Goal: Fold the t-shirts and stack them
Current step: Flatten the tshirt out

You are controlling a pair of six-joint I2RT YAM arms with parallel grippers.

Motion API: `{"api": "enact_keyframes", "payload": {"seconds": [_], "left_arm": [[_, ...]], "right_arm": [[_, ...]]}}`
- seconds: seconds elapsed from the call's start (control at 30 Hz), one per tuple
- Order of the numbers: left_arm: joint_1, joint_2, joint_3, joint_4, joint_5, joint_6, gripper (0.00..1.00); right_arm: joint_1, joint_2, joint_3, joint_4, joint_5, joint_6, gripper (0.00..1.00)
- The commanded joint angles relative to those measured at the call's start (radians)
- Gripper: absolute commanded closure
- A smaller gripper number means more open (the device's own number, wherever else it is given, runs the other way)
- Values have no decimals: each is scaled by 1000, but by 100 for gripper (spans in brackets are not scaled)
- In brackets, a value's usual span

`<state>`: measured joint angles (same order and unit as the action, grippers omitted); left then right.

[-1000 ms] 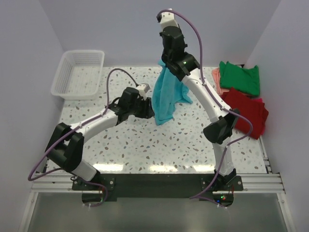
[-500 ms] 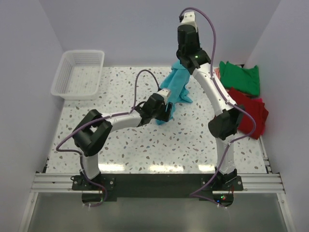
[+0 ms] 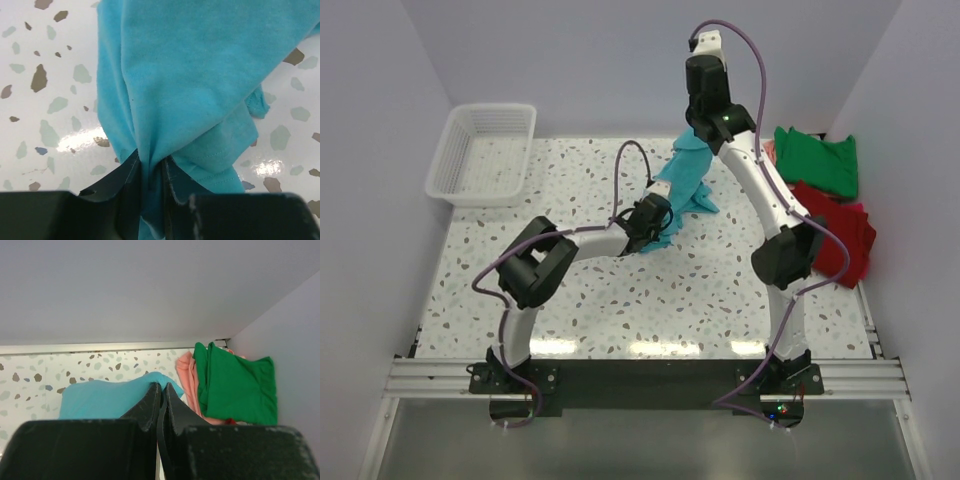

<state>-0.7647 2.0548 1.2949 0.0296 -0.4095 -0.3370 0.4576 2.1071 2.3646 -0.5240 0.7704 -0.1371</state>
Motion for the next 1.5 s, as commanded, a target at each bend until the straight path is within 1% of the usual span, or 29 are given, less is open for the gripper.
{"api": "enact_keyframes", "payload": {"seconds": [0.0,0.07,0.13,0.2,0.23,0.27,0.37,0.5,0.57,0.6,0.73,0.87,0.97,1.1,1.2,1.33,1.43,1.47], "left_arm": [[15,-113,18,-28,-100,-7,76],[18,-179,-2,-78,-115,-5,75],[19,-251,-19,-94,-124,-5,75],[19,-322,-42,-123,-152,-14,78],[18,-344,-46,-137,-164,-17,81],[18,-367,-55,-161,-195,-23,89],[21,-444,-59,-221,-261,-48,100],[31,-557,-66,-266,-325,-62,100],[51,-596,-66,-290,-354,-63,100],[60,-629,-65,-298,-359,-62,100],[140,-712,-43,-362,-387,-62,100],[169,-792,-32,-341,-433,-11,100],[174,-844,-20,-306,-443,50,100],[177,-883,23,-287,-463,87,100],[179,-903,52,-260,-457,118,100],[179,-943,64,-202,-419,150,100],[177,-984,41,-146,-370,182,100],[177,-996,37,-136,-332,197,100]], "right_arm": [[-25,-35,-19,-2,17,25,100],[-30,-39,-34,-13,18,37,100],[-36,-45,-48,-19,20,53,100],[-39,-56,-57,-22,24,66,100],[-39,-59,-67,-25,23,73,100],[-39,-65,-73,-25,23,77,100],[-39,-93,-108,-25,14,99,100],[-40,-169,-201,2,0,129,100],[-39,-231,-274,27,-10,129,100],[-39,-251,-295,36,-8,158,100],[-39,-370,-418,80,-16,169,100],[-40,-514,-498,110,-28,169,100],[-37,-581,-539,122,-42,163,100],[-37,-711,-584,157,-120,142,100],[-36,-774,-608,190,-173,97,100],[-34,-864,-587,190,-299,88,100],[-31,-927,-584,205,-359,87,100],[-33,-941,-584,209,-396,90,100]]}}
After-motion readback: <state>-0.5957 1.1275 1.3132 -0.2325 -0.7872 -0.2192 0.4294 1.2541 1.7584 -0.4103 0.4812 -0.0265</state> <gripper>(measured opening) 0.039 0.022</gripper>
